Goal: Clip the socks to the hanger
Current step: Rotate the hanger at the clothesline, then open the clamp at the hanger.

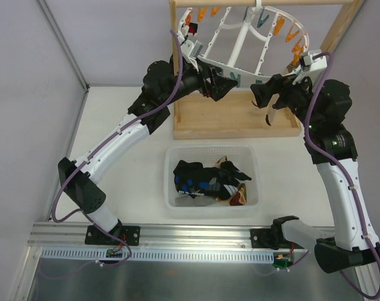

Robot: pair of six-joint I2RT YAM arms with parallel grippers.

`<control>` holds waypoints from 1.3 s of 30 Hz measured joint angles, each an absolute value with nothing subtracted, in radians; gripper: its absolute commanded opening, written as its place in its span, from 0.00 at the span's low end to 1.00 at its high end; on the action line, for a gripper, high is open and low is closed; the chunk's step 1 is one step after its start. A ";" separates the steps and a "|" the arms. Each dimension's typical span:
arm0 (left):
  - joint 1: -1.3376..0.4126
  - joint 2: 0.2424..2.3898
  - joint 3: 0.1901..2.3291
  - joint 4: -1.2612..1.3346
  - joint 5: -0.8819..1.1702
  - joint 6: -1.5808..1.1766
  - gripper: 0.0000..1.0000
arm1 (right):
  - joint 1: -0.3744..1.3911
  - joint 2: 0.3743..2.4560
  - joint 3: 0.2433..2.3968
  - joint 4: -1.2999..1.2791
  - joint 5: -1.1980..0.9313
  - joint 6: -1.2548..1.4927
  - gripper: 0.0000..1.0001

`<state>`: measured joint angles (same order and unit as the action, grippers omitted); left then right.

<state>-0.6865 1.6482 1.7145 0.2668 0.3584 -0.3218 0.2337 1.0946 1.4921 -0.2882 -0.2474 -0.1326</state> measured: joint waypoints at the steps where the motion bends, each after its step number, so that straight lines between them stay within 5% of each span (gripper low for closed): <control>1: -0.686 1.634 1.705 0.257 0.355 -0.319 0.90 | 0.234 1.100 1.493 -0.289 -0.231 -0.132 0.90; 6: -0.686 1.551 1.665 0.173 0.308 -0.287 0.99 | 0.234 1.156 1.494 -0.300 -0.142 -0.138 0.89; 39: -0.561 1.239 1.235 -0.120 0.173 -0.274 0.99 | 0.127 1.223 1.656 -0.474 0.072 -0.242 0.96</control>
<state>-0.5610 1.2392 1.2354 -0.1200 0.1726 -0.2745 0.1272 1.2232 1.6558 -0.4736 0.0715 -0.2424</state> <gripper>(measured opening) 0.992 0.944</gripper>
